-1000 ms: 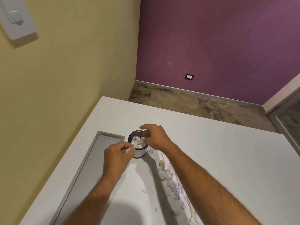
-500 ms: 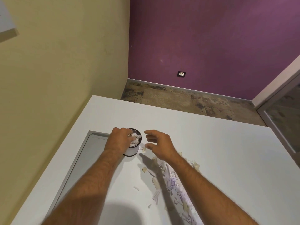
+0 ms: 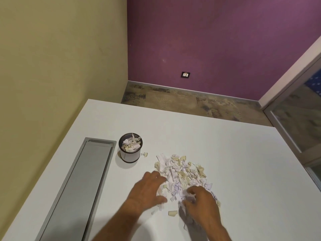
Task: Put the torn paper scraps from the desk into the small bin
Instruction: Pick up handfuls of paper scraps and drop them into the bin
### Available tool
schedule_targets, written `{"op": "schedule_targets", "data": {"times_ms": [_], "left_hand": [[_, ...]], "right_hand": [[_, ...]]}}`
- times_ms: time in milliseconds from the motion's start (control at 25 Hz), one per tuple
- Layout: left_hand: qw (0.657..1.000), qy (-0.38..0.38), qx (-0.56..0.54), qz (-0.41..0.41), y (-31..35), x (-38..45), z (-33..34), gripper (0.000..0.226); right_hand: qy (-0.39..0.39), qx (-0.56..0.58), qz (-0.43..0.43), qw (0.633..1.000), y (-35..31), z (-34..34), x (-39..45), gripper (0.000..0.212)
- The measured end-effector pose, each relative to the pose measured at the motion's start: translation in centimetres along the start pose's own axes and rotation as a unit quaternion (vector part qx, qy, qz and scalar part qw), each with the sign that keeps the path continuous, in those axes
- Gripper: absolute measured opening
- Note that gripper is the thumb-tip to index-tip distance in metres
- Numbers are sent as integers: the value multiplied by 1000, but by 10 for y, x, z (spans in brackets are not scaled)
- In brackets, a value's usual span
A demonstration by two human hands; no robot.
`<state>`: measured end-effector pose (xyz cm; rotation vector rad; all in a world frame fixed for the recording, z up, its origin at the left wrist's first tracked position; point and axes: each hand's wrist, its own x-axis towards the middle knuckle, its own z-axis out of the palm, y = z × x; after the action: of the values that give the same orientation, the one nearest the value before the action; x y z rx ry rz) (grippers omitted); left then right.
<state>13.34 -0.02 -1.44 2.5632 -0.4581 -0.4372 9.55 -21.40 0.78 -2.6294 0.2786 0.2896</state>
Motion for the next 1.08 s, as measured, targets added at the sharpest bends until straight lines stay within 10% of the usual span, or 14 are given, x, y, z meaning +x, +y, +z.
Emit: {"op": "schedule_targets", "data": {"times_ms": [160,320,1080], "left_hand": [[995,-47,84,-31,10,-8,30,89],[990,-60,120,-48,23,-13,53,98],[993,53,-100,-45,28,-26,85,21]], "right_hand": [[-94,-131,84,983,20,5,-23,66],[-127,-110,85,982,21,14,-29,56],[-70,81,19,994,2,32,-31,26]]}}
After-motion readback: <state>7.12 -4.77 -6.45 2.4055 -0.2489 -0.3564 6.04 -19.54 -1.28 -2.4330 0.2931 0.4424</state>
